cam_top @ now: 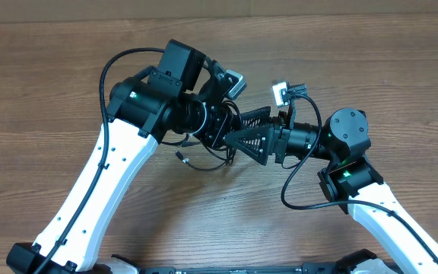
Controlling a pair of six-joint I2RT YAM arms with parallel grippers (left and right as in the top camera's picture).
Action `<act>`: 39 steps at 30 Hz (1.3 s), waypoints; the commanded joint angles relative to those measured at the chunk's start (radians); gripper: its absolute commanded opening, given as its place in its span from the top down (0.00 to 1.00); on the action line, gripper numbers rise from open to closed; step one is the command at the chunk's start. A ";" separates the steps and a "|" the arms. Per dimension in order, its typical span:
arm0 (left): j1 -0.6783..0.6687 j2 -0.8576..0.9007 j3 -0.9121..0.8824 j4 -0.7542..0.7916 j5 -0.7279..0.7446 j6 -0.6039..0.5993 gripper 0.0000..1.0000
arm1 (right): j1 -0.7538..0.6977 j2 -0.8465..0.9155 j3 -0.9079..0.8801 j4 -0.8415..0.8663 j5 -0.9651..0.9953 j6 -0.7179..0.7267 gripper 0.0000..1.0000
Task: Untangle cables
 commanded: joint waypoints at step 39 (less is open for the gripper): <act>0.024 0.026 0.046 -0.096 0.081 0.048 0.44 | 0.005 -0.005 0.003 0.011 0.003 0.003 0.10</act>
